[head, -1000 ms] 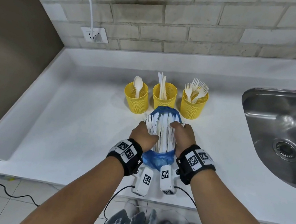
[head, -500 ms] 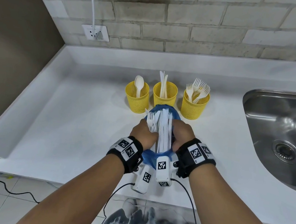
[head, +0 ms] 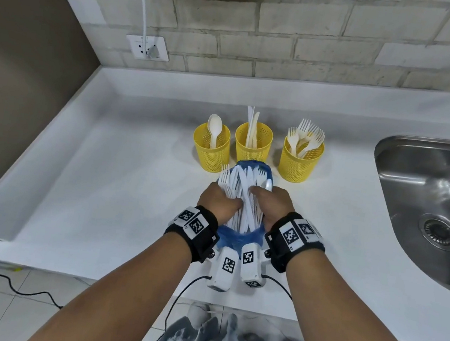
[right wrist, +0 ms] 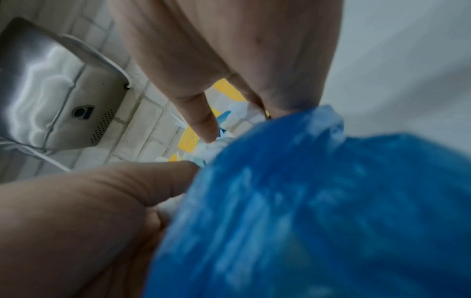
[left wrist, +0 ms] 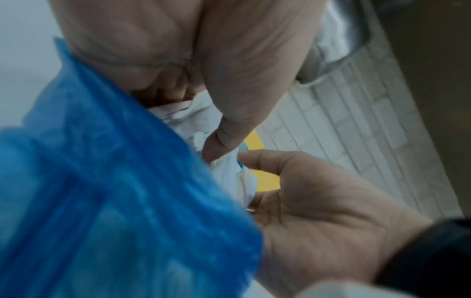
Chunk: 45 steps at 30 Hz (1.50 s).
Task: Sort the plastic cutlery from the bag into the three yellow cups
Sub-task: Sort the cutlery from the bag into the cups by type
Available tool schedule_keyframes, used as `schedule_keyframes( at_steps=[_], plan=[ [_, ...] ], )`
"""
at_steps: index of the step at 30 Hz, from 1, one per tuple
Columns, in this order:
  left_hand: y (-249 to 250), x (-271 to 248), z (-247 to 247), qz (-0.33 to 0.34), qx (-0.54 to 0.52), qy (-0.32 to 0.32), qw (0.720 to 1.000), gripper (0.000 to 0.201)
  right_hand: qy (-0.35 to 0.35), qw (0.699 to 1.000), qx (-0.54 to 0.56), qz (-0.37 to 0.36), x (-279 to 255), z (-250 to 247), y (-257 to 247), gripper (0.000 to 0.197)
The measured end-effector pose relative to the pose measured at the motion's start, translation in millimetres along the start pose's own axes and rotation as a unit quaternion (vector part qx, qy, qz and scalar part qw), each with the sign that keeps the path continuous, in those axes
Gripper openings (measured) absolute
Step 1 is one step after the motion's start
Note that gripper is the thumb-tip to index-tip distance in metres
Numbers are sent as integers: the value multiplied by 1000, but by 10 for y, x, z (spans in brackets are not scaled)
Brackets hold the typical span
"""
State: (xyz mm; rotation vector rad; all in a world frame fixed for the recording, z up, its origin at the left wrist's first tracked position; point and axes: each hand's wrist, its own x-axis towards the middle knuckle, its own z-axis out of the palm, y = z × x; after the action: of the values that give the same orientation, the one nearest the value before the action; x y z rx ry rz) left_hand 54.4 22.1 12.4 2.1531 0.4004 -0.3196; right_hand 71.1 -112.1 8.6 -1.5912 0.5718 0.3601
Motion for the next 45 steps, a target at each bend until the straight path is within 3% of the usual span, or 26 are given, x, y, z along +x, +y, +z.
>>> schedule_keyframes(
  at_steps=[2,4,11,13,17,21,25,29,32,35,36,41,45],
  plan=[
    [-6,30,15,13,6,-3,1000,24,3,999,-45,-19,-46,-13,-57,16],
    [12,43,20,32,9,-1,999,28,19,996,-85,-36,-56,-16,-85,4],
    [-40,54,-19,30,-15,13,999,24,49,966,-230,-105,-104,44,-50,30],
    [-50,38,-22,19,-49,24,998,21,47,967,-228,-104,-123,36,-46,32],
    [-54,38,-21,24,-89,22,995,35,54,970,-216,-100,-93,-8,-31,33],
    [-31,49,14,37,-109,13,993,6,40,974,-208,-81,-69,-26,-34,40],
    [35,22,76,15,-158,14,987,20,11,975,-212,-68,-63,-5,-5,54],
    [59,40,130,-22,-214,35,976,15,32,977,-199,-67,-50,-33,1,45],
    [7,109,170,-38,-262,51,963,50,53,981,-174,-74,-50,-34,15,42],
    [-4,52,212,-17,-205,56,977,101,54,984,-138,-95,-77,-14,27,35],
    [2,22,227,-7,-192,61,980,108,52,985,-130,-104,-93,-3,28,34],
    [6,46,261,38,-127,99,986,68,37,987,-101,-122,-152,17,20,31],
    [-40,114,216,39,-85,94,991,49,27,989,-90,-111,-160,11,-36,34]
  ],
)
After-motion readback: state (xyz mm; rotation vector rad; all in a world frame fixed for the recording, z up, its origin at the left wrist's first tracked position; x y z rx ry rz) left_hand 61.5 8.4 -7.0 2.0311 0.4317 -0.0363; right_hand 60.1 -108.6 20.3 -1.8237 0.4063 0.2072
